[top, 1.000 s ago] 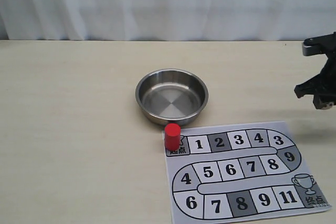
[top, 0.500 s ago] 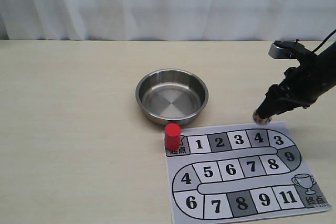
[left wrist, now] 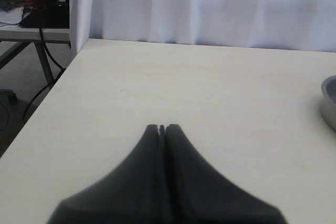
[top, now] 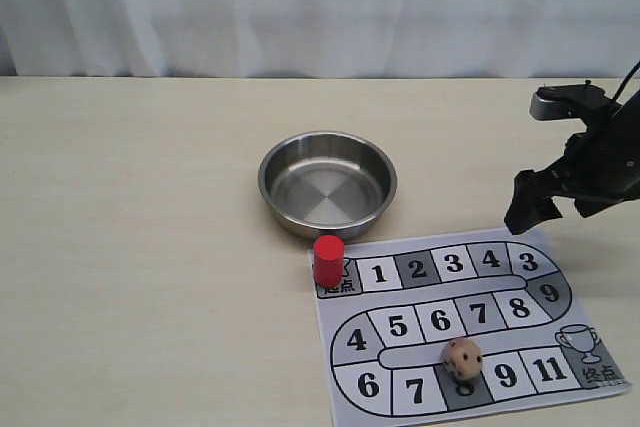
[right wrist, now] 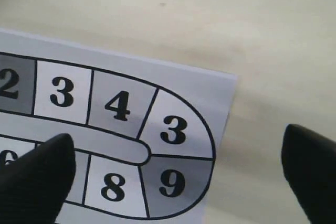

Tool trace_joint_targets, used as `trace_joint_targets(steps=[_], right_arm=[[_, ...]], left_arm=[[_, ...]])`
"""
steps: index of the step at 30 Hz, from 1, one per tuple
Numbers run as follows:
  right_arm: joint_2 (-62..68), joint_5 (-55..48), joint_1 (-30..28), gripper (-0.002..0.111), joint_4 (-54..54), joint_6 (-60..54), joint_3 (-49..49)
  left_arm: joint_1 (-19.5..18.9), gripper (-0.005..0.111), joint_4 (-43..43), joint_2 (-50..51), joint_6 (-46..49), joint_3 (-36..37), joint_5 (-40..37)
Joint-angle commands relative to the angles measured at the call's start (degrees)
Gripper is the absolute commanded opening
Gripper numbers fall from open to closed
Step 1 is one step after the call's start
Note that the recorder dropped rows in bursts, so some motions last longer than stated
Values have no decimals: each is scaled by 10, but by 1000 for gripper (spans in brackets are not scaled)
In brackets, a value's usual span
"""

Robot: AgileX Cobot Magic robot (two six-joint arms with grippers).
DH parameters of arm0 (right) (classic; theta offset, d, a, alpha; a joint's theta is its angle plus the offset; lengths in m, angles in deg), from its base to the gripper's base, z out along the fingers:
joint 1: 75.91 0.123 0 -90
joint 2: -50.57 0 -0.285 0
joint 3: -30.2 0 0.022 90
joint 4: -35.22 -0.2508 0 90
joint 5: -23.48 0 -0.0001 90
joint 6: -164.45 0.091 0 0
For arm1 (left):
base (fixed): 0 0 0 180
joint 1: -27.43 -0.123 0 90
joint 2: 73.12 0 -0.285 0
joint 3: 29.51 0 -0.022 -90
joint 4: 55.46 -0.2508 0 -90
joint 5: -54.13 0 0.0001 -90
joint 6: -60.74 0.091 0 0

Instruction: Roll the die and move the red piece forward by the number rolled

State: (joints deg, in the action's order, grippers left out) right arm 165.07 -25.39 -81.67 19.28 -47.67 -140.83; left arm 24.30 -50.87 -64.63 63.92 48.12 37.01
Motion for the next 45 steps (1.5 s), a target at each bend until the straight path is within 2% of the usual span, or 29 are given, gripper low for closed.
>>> trace_joint_targets(steps=[1, 5, 9, 12, 17, 19, 27, 31, 37, 42, 45], right_arm=[[-5, 9, -2, 100, 19, 24, 0], [-5, 9, -1, 96, 15, 28, 0], [-5, 6, -1, 79, 15, 28, 0], [-5, -15, -1, 62, 15, 28, 0], [-9, -70, -1, 16, -11, 20, 0], [-15, -101, -1, 4, -24, -7, 0], [-72, -195, 6, 4, -25, -16, 7], [-120, -193, 58, 4, 31, -65, 47], [-178, -186, 159, 4, 78, -61, 106], [-215, -180, 210, 4, 94, -26, 167], [-245, -122, 233, 4, 82, -26, 217]], left_arm=[[4, 0, 0, 0, 0, -4, 7], [4, 0, 0, 0, 0, -4, 7], [4, 0, 0, 0, 0, -4, 7], [4, 0, 0, 0, 0, -4, 7], [4, 0, 0, 0, 0, -4, 7], [4, 0, 0, 0, 0, -4, 7], [4, 0, 0, 0, 0, -4, 7], [4, 0, 0, 0, 0, -4, 7], [4, 0, 0, 0, 0, -4, 7], [4, 0, 0, 0, 0, -4, 7], [4, 0, 0, 0, 0, -4, 7]])
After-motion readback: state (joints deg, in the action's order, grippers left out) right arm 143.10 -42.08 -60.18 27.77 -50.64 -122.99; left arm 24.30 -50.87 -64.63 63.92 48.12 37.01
